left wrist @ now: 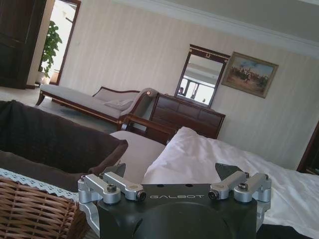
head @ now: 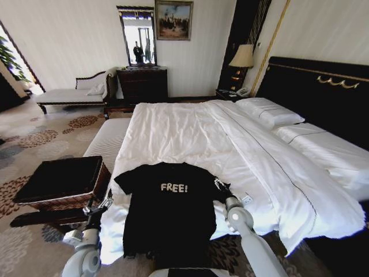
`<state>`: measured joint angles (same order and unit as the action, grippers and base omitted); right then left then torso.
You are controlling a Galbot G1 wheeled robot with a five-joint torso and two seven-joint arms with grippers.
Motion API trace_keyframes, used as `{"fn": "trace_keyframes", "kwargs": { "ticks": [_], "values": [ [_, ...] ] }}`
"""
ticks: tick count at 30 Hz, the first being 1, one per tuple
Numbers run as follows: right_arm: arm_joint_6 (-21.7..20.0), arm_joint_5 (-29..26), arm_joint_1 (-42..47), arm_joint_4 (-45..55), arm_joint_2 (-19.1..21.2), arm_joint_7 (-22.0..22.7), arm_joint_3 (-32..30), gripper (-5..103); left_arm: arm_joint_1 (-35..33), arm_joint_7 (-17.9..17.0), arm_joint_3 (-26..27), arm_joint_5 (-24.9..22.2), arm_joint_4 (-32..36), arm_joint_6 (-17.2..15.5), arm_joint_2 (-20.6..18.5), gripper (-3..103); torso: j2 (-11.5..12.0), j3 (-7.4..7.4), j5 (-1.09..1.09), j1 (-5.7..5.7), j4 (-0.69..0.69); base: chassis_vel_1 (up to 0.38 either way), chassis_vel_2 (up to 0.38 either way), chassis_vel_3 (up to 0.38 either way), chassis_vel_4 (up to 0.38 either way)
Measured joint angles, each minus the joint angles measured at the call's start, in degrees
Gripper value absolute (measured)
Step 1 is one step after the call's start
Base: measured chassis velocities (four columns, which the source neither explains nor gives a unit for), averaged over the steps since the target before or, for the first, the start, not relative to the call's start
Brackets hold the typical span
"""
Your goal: Fold the clothes on the bed and place them into the basket.
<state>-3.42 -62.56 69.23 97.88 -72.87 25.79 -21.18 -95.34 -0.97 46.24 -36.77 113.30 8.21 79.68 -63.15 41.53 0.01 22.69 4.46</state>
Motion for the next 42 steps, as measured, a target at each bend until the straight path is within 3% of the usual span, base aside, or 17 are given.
{"fn": "trace_keyframes", "kwargs": {
  "ticks": [9, 19, 21, 23, 30, 32, 33, 35, 38, 39, 40, 42],
  "values": [
    [1.05, 1.83, 0.59, 1.59, 0.09, 5.03, -2.30, 100, -0.04, -0.87, -0.16, 0.63, 1.27, -0.41, 0.19, 100, 0.00, 0.00, -0.01, 0.00, 0.01, 0.000, 0.000, 0.000, 0.000],
    [-0.90, -3.05, 1.05, 0.24, 0.12, 6.18, -2.95, 103, 0.23, -1.65, -1.29, 1.72, 2.60, -0.74, 1.13, 100, 0.00, 0.00, -0.01, 0.00, 0.01, 0.000, 0.000, 0.000, 0.000],
    [-0.90, -3.14, 0.95, -0.14, -0.05, 6.12, -2.86, 95, 0.15, -1.76, -1.24, 1.72, 2.84, -0.76, 1.14, 100, 0.00, 0.00, -0.01, 0.00, 0.01, 0.000, 0.000, 0.000, 0.000],
    [-0.85, -3.14, 0.95, -0.22, -0.11, 6.11, -2.83, 95, 0.04, -1.80, -1.15, 1.72, 2.96, -0.76, 1.13, 100, 0.00, 0.00, -0.01, 0.00, 0.01, 0.000, 0.000, 0.000, 0.000],
    [-0.26, -2.90, 0.81, -0.40, -0.20, 5.90, -2.80, 63, -0.43, -1.95, -0.83, 1.82, 3.29, -0.76, 1.15, 100, 0.00, 0.00, -0.01, 0.00, 0.00, 0.000, 0.000, 0.000, 0.000],
    [-0.21, -2.78, 0.70, -0.45, -0.20, 5.86, -2.80, 63, -0.46, -1.96, -0.83, 1.96, 3.31, -0.74, 1.18, 100, 0.00, 0.00, -0.01, 0.00, 0.00, 0.000, 0.000, 0.000, 0.000],
    [-0.14, -2.57, 0.51, -0.55, -0.20, 5.82, -2.80, 52, -0.52, -1.98, -0.84, 2.11, 3.31, -0.73, 1.24, 100, 0.00, 0.00, -0.01, 0.00, 0.00, 0.000, 0.000, 0.000, 0.000],
    [-0.06, -2.39, 0.34, -0.69, -0.20, 5.77, -2.80, 52, -0.57, -2.00, -0.88, 2.26, 3.31, -0.70, 1.29, 100, 0.00, 0.00, -0.01, 0.00, 0.00, 0.000, 0.000, 0.000, 0.000],
    [0.07, -2.07, 0.11, -0.81, -0.19, 5.73, -2.79, 36, -0.72, -2.08, -1.03, 2.72, 3.32, -0.62, 1.49, 100, 0.00, 0.00, -0.01, 0.00, 0.00, 0.000, 0.000, 0.000, 0.000],
    [0.07, -2.06, 0.11, -0.81, -0.18, 5.73, -2.79, 36, -0.74, -2.09, -1.05, 2.76, 3.33, -0.61, 1.52, 100, 0.00, 0.00, -0.01, 0.00, 0.00, 0.000, 0.000, 0.000, 0.000],
    [0.09, -2.04, 0.23, -0.48, -0.10, 5.72, -2.78, 25, -0.85, -2.12, -1.09, 2.85, 3.45, -0.60, 1.64, 100, 0.00, 0.00, -0.01, 0.00, 0.00, 0.000, 0.000, 0.000, 0.000],
    [0.10, -2.00, 0.30, -0.25, -0.03, 5.70, -2.79, 25, -0.88, -2.14, -1.10, 2.91, 3.49, -0.59, 1.68, 100, 0.00, 0.00, -0.01, 0.00, 0.00, 0.000, 0.000, 0.000, 0.000]
  ]
}}
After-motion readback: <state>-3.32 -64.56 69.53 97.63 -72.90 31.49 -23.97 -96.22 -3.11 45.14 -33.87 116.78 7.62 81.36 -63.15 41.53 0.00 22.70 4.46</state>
